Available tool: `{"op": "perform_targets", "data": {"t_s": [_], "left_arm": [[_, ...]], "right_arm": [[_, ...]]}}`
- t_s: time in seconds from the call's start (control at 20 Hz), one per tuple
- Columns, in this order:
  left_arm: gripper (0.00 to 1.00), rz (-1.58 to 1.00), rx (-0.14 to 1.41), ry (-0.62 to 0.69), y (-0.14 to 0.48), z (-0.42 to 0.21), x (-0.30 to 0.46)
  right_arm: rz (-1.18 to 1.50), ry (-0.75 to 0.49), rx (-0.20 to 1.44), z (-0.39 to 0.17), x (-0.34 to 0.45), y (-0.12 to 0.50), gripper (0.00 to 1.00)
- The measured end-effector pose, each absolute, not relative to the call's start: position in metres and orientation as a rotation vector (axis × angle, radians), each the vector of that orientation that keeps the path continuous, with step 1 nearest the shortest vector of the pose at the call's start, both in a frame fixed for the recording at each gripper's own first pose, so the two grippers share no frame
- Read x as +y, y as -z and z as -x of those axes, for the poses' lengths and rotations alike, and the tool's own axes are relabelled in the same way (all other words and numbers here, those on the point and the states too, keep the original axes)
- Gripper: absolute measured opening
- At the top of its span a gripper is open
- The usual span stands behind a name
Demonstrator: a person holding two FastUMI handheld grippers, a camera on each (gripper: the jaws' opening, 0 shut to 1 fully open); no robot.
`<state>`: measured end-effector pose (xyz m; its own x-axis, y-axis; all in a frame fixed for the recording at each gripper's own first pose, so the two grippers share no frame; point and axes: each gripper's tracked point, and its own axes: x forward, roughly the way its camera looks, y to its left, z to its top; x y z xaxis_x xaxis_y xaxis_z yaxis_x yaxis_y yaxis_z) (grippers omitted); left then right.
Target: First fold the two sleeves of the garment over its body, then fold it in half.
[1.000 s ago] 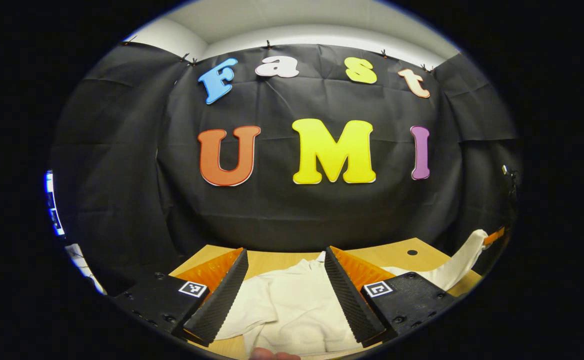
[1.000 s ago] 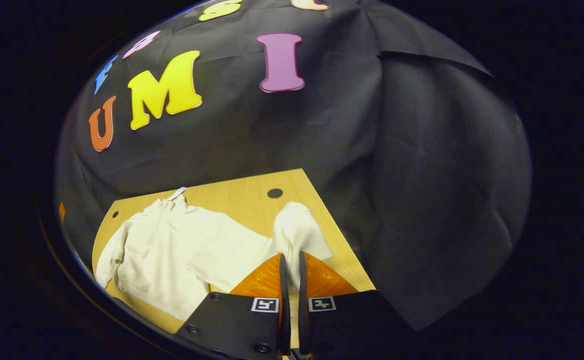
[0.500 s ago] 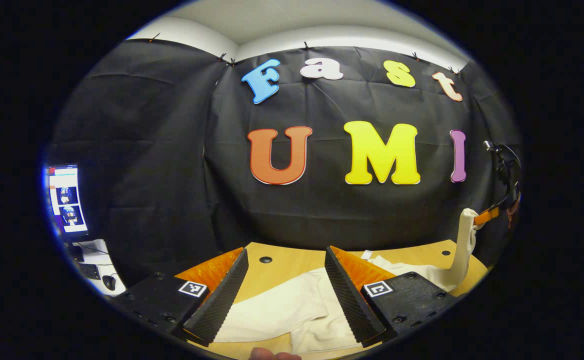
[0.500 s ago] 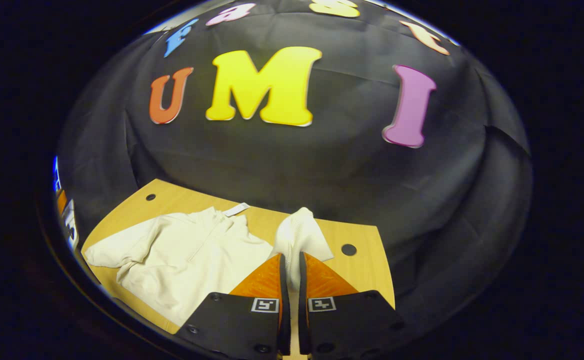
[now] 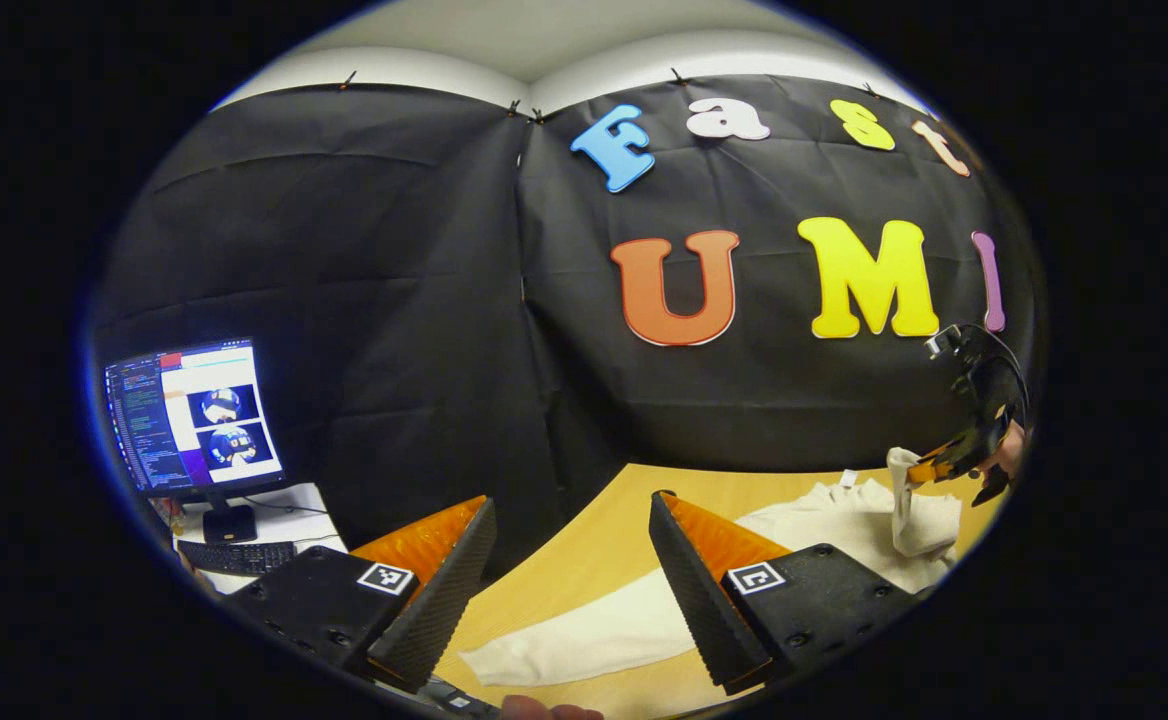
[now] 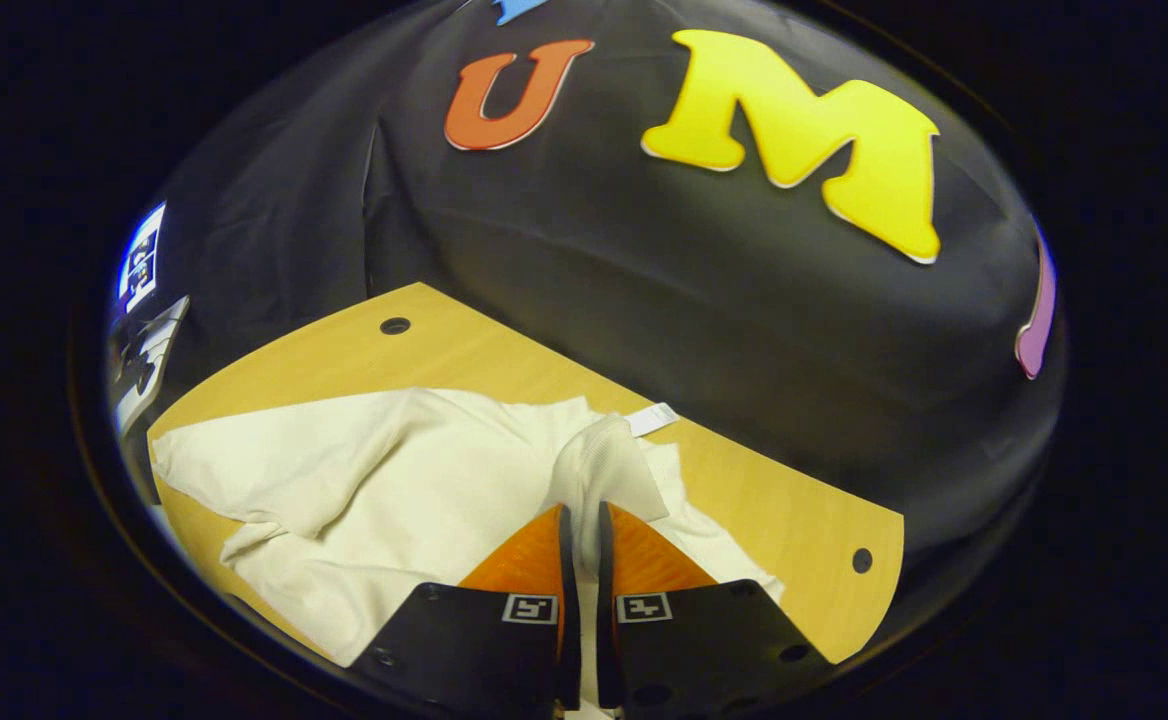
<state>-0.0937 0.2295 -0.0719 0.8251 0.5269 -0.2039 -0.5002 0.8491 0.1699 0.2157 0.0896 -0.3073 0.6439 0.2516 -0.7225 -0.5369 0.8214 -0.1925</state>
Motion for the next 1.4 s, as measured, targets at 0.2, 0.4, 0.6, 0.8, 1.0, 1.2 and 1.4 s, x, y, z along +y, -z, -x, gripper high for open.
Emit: {"op": "perform_targets", "data": {"t_s": [0.2,0.4,0.6,0.8,1.0,1.2,1.4], "left_arm": [[0.98,-0.095,0.273,-0.597,0.082,0.108,0.251],[0.98,-0.088,0.292,-0.609,0.089,0.113,0.259],[0.98,-0.082,0.296,-0.609,0.093,0.116,0.266],[0.98,-0.077,0.304,-0.598,0.103,0.115,0.271],[0.98,-0.069,0.296,-0.566,0.112,0.112,0.277],[0.98,-0.068,0.297,-0.538,0.128,0.117,0.287],[0.98,-0.094,0.338,-0.479,0.153,0.135,0.295]], "right_arm": [[0.444,-0.503,0.788,-0.212,0.159,0.361,0.05],[0.459,-0.491,0.849,-0.204,0.198,0.402,0.07],[0.391,-0.473,0.861,-0.196,0.208,0.410,0.13],[0.336,-0.482,0.800,-0.183,0.209,0.377,0.48],[0.243,-0.521,0.711,-0.155,0.211,0.316,0.67],[0.205,-0.564,0.603,-0.117,0.207,0.241,0.69],[0.191,-0.624,0.484,-0.070,0.205,0.170,0.74]]}}
